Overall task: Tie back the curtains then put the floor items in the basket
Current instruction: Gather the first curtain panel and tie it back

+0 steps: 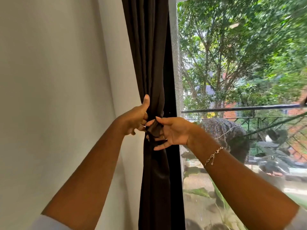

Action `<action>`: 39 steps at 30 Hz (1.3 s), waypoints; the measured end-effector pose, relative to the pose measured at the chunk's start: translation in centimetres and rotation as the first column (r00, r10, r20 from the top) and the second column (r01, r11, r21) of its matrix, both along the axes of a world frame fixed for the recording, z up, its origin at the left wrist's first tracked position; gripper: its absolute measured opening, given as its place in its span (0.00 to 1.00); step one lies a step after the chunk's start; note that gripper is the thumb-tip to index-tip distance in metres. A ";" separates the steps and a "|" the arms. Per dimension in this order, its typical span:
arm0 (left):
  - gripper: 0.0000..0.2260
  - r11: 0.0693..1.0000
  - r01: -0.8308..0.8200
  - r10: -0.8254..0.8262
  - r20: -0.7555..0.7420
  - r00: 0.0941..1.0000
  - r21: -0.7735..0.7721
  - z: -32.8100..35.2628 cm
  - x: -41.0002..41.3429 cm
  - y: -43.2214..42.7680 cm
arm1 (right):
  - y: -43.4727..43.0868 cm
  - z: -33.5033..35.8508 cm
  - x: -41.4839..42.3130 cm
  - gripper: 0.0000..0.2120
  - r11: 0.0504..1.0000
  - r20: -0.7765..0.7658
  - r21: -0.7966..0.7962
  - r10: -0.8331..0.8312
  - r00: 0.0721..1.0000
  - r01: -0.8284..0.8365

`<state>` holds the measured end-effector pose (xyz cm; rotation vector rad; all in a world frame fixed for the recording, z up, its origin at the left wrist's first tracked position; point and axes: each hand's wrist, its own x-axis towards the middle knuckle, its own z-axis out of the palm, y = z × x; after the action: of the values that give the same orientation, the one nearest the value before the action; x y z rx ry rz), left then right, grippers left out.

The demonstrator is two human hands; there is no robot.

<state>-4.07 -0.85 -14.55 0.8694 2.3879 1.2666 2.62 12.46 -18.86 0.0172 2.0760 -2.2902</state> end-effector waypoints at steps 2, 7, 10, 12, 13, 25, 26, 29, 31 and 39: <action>0.38 1.000 0.025 -0.026 -0.047 0.999 -0.018 0.0 0.8 -0.1 | -0.4 -0.2 0.0 0.15 0.999 0.000 -0.029 0.025 1.000 -0.025; 0.32 0.984 -0.179 0.167 -0.338 0.926 -0.002 -1.0 2.0 0.7 | -1.4 -0.9 -0.1 0.10 0.984 -0.096 -0.053 -0.176 0.980 0.172; 0.22 0.924 -0.287 0.368 -0.784 0.500 0.251 -1.7 2.9 1.1 | -1.9 -1.7 0.0 0.12 0.944 -0.246 0.072 -0.297 0.923 0.323; 0.21 0.953 -0.203 0.299 -0.791 0.534 0.223 -2.1 3.1 2.0 | -2.4 -2.3 0.1 0.12 0.902 -0.348 0.151 -0.334 0.876 0.404; 0.21 0.966 -0.197 0.252 -0.791 0.557 0.168 -2.3 3.2 2.5 | -2.7 -2.6 0.1 0.12 0.885 -0.392 0.167 -0.346 0.853 0.436; 0.10 0.987 -0.100 0.154 -0.579 0.800 0.124 -2.8 2.4 3.4 | -2.0 -6.1 2.3 0.05 0.668 -0.747 0.168 -0.394 0.536 0.725; 0.10 0.987 -0.075 0.142 -0.559 0.817 0.140 -2.9 2.4 3.4 | -1.8 -6.3 2.4 0.04 0.642 -0.737 0.191 -0.405 0.541 0.742; 0.11 0.989 0.006 0.081 -0.580 0.811 0.146 -3.4 2.0 3.5 | -1.0 -6.2 2.8 0.07 0.404 -0.779 0.403 -0.320 0.539 0.821; 0.10 0.989 0.058 0.037 -0.602 0.797 0.137 -3.6 1.8 3.4 | -0.3 -5.1 3.3 0.10 0.274 -0.888 0.352 -0.203 0.412 0.895; 0.04 0.960 0.137 0.112 -0.782 0.613 0.245 -5.5 1.3 2.7 | 2.7 1.2 1.1 0.09 0.194 -0.925 0.357 0.211 0.317 0.914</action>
<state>-2.76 1.82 -20.01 1.8783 2.8354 1.4367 3.67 15.16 -17.61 -0.7885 4.2113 -0.3568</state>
